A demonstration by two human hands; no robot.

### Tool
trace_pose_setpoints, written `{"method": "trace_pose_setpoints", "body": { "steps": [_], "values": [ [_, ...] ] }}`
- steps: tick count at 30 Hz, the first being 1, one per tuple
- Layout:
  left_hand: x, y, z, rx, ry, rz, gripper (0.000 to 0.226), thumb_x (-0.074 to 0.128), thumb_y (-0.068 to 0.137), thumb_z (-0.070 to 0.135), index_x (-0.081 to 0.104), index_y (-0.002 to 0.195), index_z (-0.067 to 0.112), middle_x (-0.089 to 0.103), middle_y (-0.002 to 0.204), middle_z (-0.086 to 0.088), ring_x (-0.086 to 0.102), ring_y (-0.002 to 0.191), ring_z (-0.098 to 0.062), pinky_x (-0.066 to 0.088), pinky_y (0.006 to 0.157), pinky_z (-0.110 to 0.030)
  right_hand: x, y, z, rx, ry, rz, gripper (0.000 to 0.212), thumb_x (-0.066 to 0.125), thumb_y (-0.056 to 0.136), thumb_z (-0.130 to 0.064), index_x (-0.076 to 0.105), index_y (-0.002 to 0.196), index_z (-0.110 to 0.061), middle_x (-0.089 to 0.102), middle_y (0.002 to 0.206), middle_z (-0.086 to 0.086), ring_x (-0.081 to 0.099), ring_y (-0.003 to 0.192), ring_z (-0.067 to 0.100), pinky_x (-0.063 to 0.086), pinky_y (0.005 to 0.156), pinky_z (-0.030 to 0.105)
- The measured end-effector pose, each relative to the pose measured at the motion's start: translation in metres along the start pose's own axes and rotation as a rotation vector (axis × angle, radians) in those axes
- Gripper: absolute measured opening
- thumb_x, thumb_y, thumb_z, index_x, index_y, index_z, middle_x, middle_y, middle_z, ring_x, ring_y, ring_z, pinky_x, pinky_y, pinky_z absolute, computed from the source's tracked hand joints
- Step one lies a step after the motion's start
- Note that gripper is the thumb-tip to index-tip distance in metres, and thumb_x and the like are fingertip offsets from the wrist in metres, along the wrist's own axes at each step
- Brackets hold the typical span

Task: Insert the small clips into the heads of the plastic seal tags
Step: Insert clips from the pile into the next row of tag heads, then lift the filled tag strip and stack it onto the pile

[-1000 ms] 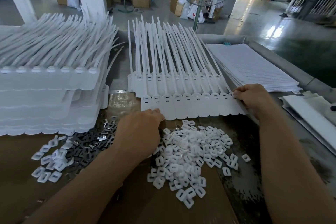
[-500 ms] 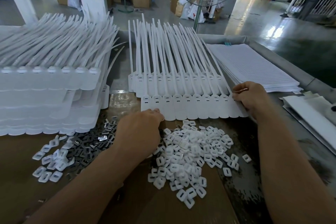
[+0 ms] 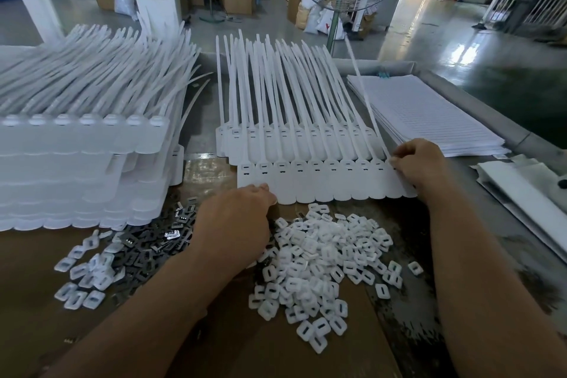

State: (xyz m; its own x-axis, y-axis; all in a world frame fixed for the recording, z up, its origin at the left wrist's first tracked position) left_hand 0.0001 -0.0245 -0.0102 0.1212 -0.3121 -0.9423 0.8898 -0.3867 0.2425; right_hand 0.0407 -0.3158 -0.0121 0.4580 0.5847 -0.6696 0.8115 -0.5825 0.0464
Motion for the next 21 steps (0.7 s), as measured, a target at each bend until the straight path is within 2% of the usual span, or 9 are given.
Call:
{"method": "trace_pose_setpoints", "body": {
  "steps": [4, 7, 9, 11, 16, 18, 21],
  "values": [
    [-0.001, -0.001, -0.004, -0.043, -0.068, 0.051, 0.038, 0.042, 0.087, 0.009, 0.056, 0.119, 0.026, 0.058, 0.122, 0.010, 0.055, 0.106, -0.013, 0.046, 0.080, -0.026, -0.010, -0.006, -0.003, -0.020, -0.023, 0.002, 0.014, 0.064, 0.084, -0.014, 0.064, 0.098, -0.011, 0.059, 0.094, 0.005, 0.052, 0.090, 0.019, 0.039, 0.077, 0.030],
    [-0.004, -0.001, -0.008, -0.064, -0.107, 0.135, 0.037, 0.043, 0.089, 0.014, 0.054, 0.123, 0.022, 0.053, 0.129, 0.008, 0.050, 0.114, -0.012, 0.041, 0.084, -0.022, -0.018, -0.012, -0.005, 0.040, 0.050, -0.073, 0.025, 0.065, 0.084, -0.016, 0.063, 0.106, -0.005, 0.062, 0.084, 0.009, 0.057, 0.076, 0.022, 0.050, 0.077, 0.036],
    [-0.008, 0.000, -0.014, -0.107, -0.112, 0.200, 0.036, 0.047, 0.089, 0.019, 0.054, 0.124, 0.017, 0.055, 0.127, 0.001, 0.050, 0.114, -0.015, 0.038, 0.086, -0.021, -0.023, -0.016, -0.005, 0.079, 0.085, -0.155, 0.028, 0.068, 0.083, -0.019, 0.062, 0.106, -0.005, 0.062, 0.080, 0.006, 0.059, 0.070, 0.019, 0.051, 0.069, 0.032],
    [-0.010, 0.001, -0.023, -0.176, -0.111, 0.231, 0.038, 0.048, 0.090, 0.026, 0.051, 0.126, 0.015, 0.056, 0.123, -0.006, 0.052, 0.110, -0.019, 0.040, 0.087, -0.027, -0.026, -0.019, -0.006, 0.092, 0.055, -0.233, 0.033, 0.072, 0.079, -0.019, 0.061, 0.108, -0.008, 0.062, 0.085, 0.004, 0.060, 0.072, 0.016, 0.047, 0.062, 0.027],
    [-0.006, 0.002, -0.027, -0.230, -0.137, 0.204, 0.044, 0.044, 0.091, 0.037, 0.038, 0.131, 0.020, 0.057, 0.117, -0.005, 0.055, 0.102, -0.021, 0.042, 0.078, -0.032, -0.024, -0.022, -0.005, 0.103, 0.019, -0.357, 0.051, 0.074, 0.072, -0.003, 0.057, 0.120, -0.007, 0.060, 0.106, 0.008, 0.057, 0.078, 0.014, 0.043, 0.060, 0.023],
    [-0.006, 0.003, -0.027, -0.223, -0.166, 0.201, 0.045, 0.045, 0.090, 0.036, 0.036, 0.132, 0.021, 0.058, 0.113, -0.005, 0.055, 0.097, -0.020, 0.039, 0.075, -0.030, -0.023, -0.022, -0.004, 0.094, 0.001, -0.382, 0.057, 0.072, 0.072, 0.003, 0.053, 0.125, -0.006, 0.058, 0.105, 0.006, 0.055, 0.079, 0.012, 0.042, 0.059, 0.021],
    [-0.008, 0.003, -0.028, -0.244, -0.243, 0.203, 0.044, 0.051, 0.089, 0.031, 0.042, 0.131, 0.023, 0.059, 0.108, -0.007, 0.051, 0.089, -0.018, 0.040, 0.079, -0.031, -0.023, -0.022, -0.003, 0.084, 0.009, -0.391, 0.057, 0.070, 0.073, 0.007, 0.053, 0.126, -0.005, 0.060, 0.090, -0.002, 0.055, 0.078, 0.008, 0.040, 0.059, 0.020]
  ]
}}
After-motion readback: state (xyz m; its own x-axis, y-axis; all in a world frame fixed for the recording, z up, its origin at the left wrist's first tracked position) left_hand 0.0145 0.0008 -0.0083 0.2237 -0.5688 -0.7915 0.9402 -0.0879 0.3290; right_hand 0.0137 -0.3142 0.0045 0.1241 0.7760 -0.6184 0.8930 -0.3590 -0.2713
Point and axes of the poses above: each hand's wrist, its own y-axis towards the middle knuckle, its own x-axis out of the palm, z = x × y, the point moved 5 cm from there along y, towards the middle knuckle
